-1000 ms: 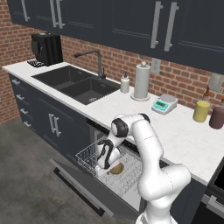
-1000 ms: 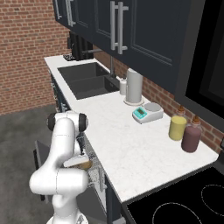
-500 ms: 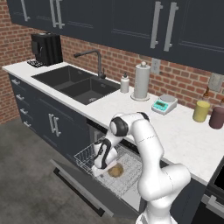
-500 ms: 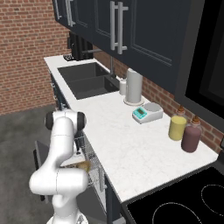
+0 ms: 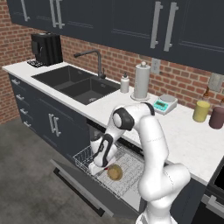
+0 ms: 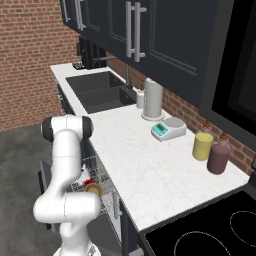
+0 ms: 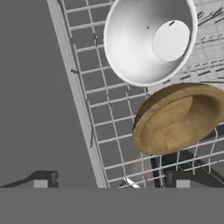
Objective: Pick up the cup and bowl from the counter, place them in the dishwasher, and close the dishwasher door.
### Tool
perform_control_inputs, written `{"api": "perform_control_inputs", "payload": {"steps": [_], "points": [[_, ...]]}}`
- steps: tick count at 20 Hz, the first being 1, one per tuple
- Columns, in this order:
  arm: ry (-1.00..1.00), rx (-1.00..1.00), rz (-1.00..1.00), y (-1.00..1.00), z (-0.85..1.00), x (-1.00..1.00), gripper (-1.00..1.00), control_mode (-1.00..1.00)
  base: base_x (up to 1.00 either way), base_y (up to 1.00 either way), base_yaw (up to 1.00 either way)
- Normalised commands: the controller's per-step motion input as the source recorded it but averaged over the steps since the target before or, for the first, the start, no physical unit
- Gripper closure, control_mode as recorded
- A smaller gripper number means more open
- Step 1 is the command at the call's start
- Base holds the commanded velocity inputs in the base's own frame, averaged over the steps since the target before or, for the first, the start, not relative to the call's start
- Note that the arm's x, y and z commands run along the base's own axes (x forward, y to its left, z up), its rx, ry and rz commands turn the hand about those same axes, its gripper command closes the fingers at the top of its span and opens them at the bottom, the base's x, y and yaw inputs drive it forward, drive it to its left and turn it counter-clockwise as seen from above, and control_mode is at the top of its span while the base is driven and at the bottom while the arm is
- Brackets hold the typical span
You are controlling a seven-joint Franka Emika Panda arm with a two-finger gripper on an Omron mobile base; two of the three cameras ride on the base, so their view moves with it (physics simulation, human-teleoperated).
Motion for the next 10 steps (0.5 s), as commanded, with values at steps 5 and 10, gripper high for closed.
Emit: {"api": "perform_control_inputs", "payload": {"steps": [5,10], "points": [[-0.18,0.03,-0.05,0.09,0.78,-0.75,-1.0,-1.0,0.0,0.0,0.0],[-0.15,0.1,-0.06,0.06,0.94,-0.79,-1.0,-1.0,0.0,0.0,0.0]]}}
